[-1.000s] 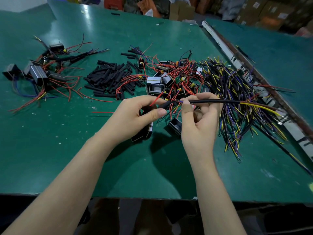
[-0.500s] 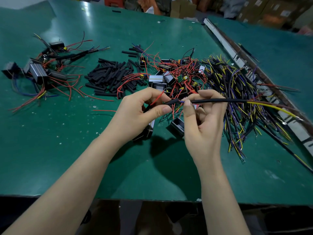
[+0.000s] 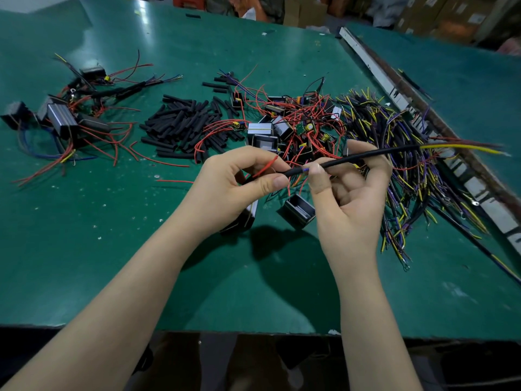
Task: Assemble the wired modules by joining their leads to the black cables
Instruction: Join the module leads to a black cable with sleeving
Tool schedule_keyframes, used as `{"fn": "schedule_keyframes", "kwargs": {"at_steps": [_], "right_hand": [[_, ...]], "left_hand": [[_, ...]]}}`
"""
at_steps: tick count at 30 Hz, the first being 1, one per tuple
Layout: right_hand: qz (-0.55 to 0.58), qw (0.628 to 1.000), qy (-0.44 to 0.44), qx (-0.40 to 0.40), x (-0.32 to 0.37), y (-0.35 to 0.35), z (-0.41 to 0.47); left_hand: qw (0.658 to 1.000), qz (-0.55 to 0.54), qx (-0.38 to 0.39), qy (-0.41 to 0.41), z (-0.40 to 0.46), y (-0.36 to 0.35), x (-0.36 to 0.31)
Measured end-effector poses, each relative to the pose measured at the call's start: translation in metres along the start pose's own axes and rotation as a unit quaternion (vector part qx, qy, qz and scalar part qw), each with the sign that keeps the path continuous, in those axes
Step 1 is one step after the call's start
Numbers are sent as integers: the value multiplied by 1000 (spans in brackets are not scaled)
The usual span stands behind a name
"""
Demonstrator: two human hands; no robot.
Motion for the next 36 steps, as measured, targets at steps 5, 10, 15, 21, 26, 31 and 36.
{"fn": "schedule_keyframes", "kwargs": {"at_steps": [5,10,15,21,26,31,36], "right_hand": [[-66,997,33,0,5,0,-1],[-82,996,42,-12,5,1,-1],[-110,991,62,-42,8,2,-3],[-104,993,41,-32,8,3,-2],[-108,994,22,-24,5,4,0],[-109,994,22,-23,2,3,1],[-85,996,3,-14,0,6,4]], "left_hand": [[1000,21,-4,11,-2,1,4],[998,62,9,-12,1,0,1],[995,96,16,-26,2,-1,0],[997,81,1,-10,0,1,3],[997,73,-4,-14,-1,2,4],[998,67,-5,-18,-2,1,4],[997,72,-9,-8,0,1,6]]}}
Point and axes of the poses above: each hand's wrist, its own z-axis towards the middle knuckle, its own y-axis out of the back of the hand, x = y × z, the point moved 8 cm from there along z, towards the middle knuckle, and after that the axes turned 15 degrees about -y, right-handed, at the moved point
